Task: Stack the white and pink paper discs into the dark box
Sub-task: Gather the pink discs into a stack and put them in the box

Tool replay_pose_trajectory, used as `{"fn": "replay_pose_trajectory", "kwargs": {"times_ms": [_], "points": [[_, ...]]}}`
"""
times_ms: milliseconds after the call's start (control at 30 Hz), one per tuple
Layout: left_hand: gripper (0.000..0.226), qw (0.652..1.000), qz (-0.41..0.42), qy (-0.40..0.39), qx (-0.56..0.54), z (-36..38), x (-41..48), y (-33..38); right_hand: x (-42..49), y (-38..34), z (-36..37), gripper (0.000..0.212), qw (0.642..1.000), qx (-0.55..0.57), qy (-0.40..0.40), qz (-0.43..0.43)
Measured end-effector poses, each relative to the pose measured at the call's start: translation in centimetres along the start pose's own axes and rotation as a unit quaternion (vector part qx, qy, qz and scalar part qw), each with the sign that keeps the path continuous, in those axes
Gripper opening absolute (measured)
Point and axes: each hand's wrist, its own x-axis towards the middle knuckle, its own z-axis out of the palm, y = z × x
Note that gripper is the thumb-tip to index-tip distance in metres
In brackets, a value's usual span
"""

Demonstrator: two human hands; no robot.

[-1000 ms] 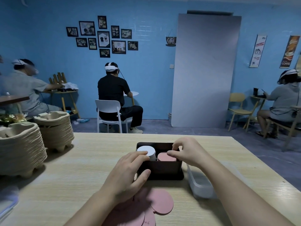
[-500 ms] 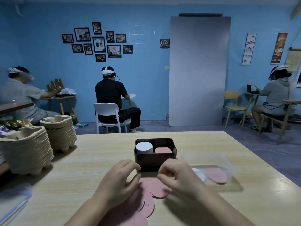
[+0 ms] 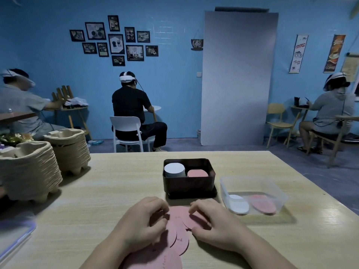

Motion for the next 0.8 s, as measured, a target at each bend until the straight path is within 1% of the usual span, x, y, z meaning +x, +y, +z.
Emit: {"fn": "replay_pose_trajectory", "kwargs": {"times_ms": [167, 367, 567, 700, 800], "points": [[0.023, 0.999, 0.018, -0.028, -0.002, -0.4, 0.0, 0.3, 0.0, 0.3, 0.2, 0.033, 0.999, 0.013, 0.028, -0.016], [0.024, 0.999, 0.011, -0.033, -0.001, 0.0, 0.3, -0.2, -0.2, 0.3, 0.4, 0.033, 0.999, 0.005, 0.032, -0.021], [0.02, 1.0, 0.005, -0.017, -0.004, 0.3, 0.8, -0.4, -0.1, 0.2, 0.5, 0.033, 0.999, 0.0, 0.034, -0.011], [0.016, 1.0, -0.002, -0.004, 0.016, 0.4, 1.5, -0.6, -0.1, 0.1, 0.4, 0.034, 0.999, 0.011, 0.035, -0.006], [0.02, 1.0, -0.02, 0.01, 0.018, 0.5, 2.2, -0.2, 0.0, 0.1, 0.3, 0.034, 0.999, 0.029, 0.041, -0.006]]}}
